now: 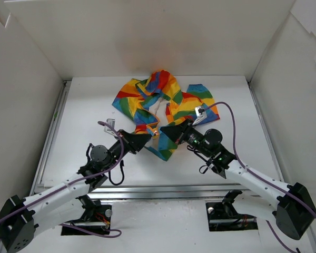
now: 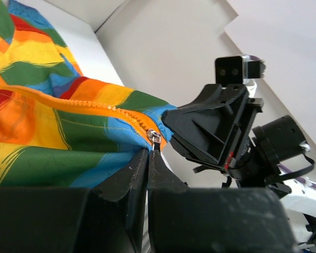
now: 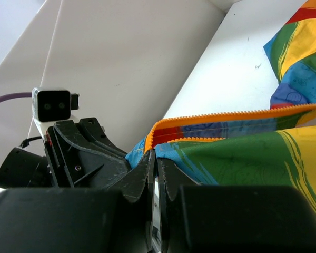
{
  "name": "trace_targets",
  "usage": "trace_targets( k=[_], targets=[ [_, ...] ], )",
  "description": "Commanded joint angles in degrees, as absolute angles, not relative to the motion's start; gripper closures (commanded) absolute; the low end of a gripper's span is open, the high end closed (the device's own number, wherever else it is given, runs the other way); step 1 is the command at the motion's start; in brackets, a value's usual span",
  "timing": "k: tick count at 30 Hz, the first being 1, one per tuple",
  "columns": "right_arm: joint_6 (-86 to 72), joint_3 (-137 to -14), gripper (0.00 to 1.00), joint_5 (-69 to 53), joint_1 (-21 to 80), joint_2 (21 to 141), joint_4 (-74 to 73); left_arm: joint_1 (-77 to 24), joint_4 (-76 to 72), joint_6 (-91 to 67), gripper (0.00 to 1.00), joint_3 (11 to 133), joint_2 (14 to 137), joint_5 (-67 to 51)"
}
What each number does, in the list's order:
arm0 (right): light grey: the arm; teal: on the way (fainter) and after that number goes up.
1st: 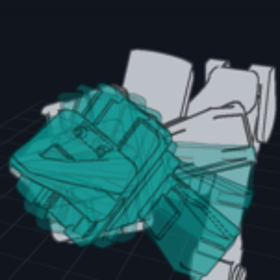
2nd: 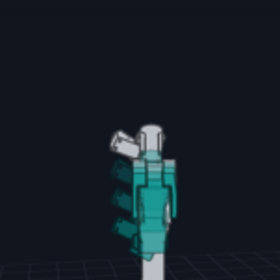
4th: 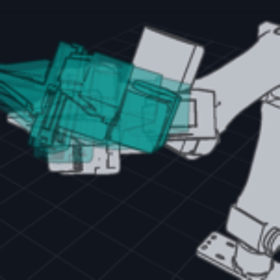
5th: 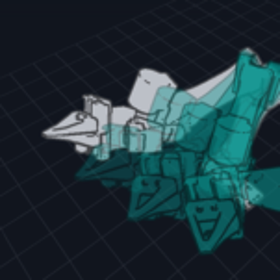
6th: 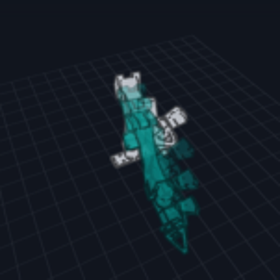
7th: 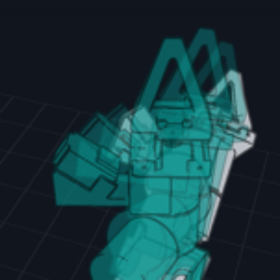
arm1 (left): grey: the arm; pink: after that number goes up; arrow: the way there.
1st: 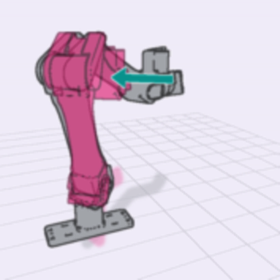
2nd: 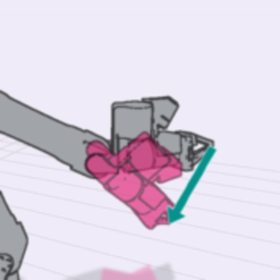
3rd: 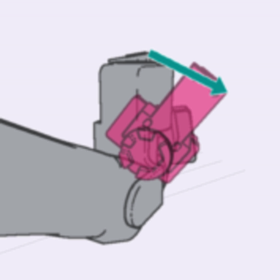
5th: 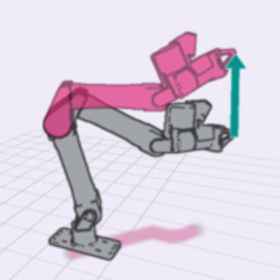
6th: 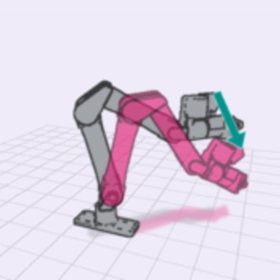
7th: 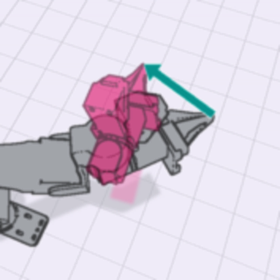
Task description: Zip up the jacket
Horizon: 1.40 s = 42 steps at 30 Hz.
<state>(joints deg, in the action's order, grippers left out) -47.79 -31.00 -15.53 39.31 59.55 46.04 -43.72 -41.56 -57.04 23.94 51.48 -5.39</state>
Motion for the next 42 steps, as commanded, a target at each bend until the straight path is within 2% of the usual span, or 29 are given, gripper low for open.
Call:
trace_targets(
  k=[1,15,27,38,42],
  targets=[
    [-49.65,-32.26,1.0,-15.64,39.02,59.68,54.32,-44.21,-52.9,-57.56,1.0,24.7,51.15,-9.05],
    [-57.65,-28.04,1.0,-19.25,39.11,61.36,63.81,-44.21,-61.7,-64.77,1.0,20.22,53.61,-12.83],
    [-56.34,-31.9,1.0,-20.12,38.58,58.45,55.91,-47.1,-60.03,-66.71,1.0,17.49,52.21,-11.6],
    [-54.76,-36.74,1.0,-18.2,39.11,65.74,49.4,-48.25,-58.8,-64.87,1.0,17.75,51.95,-10.02],
    [-52.39,-37.53,1.0,-14.07,40.6,66.88,45.1,-48.78,-53.18,-62.67,1.0,18.81,49.05,-9.05]
  ],
)
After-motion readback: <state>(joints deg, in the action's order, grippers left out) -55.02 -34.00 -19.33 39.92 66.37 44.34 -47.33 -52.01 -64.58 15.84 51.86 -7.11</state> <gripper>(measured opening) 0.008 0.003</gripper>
